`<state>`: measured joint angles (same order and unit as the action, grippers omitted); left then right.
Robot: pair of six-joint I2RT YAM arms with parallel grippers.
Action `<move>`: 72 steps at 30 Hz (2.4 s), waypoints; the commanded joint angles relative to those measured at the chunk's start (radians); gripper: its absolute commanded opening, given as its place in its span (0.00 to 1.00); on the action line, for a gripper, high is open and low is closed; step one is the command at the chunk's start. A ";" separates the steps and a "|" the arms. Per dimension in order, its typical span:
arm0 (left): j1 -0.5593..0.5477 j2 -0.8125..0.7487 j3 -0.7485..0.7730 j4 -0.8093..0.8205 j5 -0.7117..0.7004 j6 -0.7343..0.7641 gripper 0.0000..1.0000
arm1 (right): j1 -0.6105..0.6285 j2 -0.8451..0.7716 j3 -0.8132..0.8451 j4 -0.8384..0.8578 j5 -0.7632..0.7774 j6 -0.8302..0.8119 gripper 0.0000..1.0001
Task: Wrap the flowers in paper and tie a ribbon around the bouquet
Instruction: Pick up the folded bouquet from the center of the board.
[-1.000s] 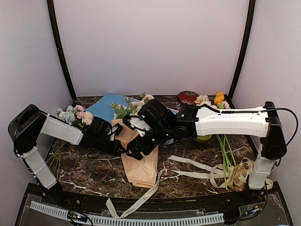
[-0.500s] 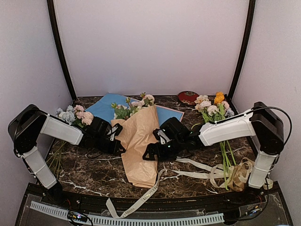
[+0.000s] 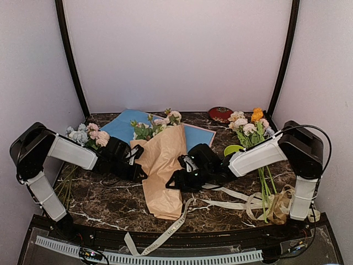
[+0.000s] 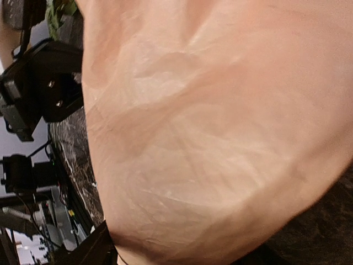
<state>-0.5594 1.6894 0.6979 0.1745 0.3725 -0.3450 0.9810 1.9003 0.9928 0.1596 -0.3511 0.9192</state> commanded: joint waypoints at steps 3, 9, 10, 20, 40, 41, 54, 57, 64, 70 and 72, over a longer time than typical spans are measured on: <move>-0.001 0.030 -0.030 -0.079 -0.030 0.000 0.00 | -0.001 0.051 0.018 0.081 -0.042 0.017 0.61; -0.002 0.011 -0.019 -0.094 -0.047 -0.006 0.00 | -0.004 0.037 0.004 0.103 -0.067 0.057 0.03; -0.003 -0.008 -0.019 -0.095 -0.049 -0.005 0.00 | -0.004 0.034 0.005 0.103 -0.067 0.057 0.00; -0.213 -0.400 0.058 -0.328 -0.330 0.172 0.40 | -0.006 0.023 0.036 0.016 -0.067 0.057 0.00; -0.870 -0.204 0.280 -0.928 -0.072 0.483 0.67 | 0.010 0.040 0.143 -0.186 0.080 -0.103 0.00; -0.876 -0.182 0.289 -0.949 -0.060 0.504 0.67 | 0.011 0.042 0.147 -0.199 0.086 -0.108 0.00; -0.926 -0.010 0.295 -0.958 -0.058 0.597 0.62 | 0.019 0.043 0.152 -0.234 0.116 -0.148 0.00; -0.943 -0.002 0.281 -0.936 -0.025 0.612 0.62 | 0.019 0.048 0.153 -0.235 0.109 -0.149 0.00; -0.943 0.003 0.290 -0.940 -0.103 0.581 0.03 | 0.018 0.049 0.191 -0.260 0.110 -0.163 0.00; -0.931 -0.010 0.333 -1.009 -0.335 0.547 0.00 | 0.011 0.024 0.227 -0.297 0.106 -0.182 0.00; -0.909 -0.020 0.349 -1.036 -0.415 0.537 0.00 | 0.005 0.005 0.233 -0.295 0.092 -0.182 0.00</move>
<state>-1.4960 1.6974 1.0073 -0.7788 0.1429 0.2169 0.9943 1.9385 1.1839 -0.1314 -0.2611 0.7597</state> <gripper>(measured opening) 0.004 0.011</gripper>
